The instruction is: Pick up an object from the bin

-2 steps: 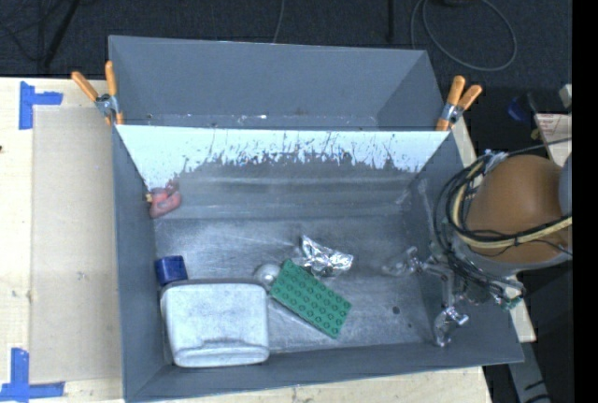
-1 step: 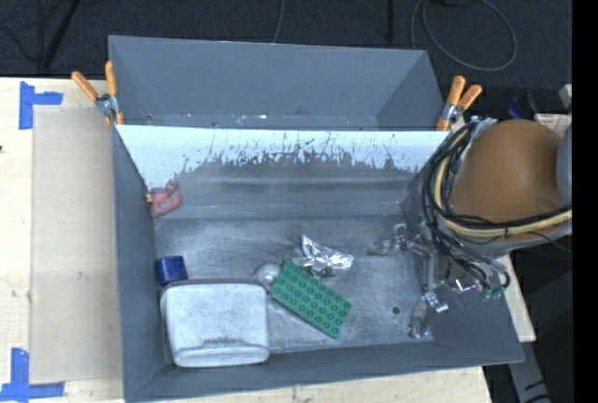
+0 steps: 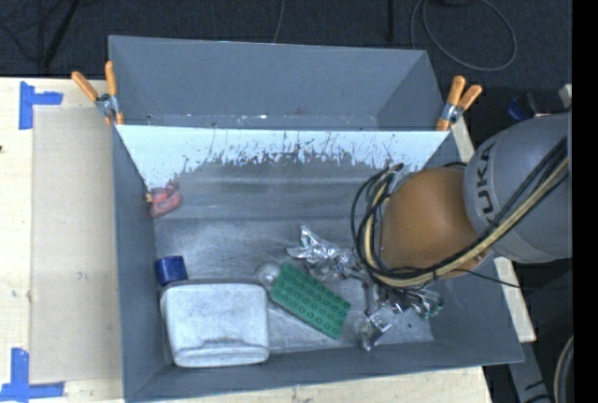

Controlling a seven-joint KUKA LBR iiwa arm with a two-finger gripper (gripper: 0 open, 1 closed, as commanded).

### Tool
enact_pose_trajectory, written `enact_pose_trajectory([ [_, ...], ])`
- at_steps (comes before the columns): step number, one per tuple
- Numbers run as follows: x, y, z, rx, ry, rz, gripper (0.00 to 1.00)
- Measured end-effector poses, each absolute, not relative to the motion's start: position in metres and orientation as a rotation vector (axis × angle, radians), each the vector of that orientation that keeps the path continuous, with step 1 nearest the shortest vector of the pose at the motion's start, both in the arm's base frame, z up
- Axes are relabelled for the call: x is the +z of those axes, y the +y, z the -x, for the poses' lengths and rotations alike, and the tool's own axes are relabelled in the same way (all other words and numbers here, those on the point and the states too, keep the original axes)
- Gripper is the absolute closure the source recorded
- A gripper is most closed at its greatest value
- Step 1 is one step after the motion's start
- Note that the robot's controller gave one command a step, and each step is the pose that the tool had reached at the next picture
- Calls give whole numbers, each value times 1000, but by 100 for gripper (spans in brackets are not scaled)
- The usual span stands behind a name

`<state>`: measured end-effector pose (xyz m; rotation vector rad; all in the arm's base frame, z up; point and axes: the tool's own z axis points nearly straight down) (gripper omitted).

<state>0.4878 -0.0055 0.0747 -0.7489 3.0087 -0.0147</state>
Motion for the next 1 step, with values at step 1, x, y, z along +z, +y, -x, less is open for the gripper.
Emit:
enact_pose_trajectory([
  [1,75,37,-492,-13,2970,954,0],
])
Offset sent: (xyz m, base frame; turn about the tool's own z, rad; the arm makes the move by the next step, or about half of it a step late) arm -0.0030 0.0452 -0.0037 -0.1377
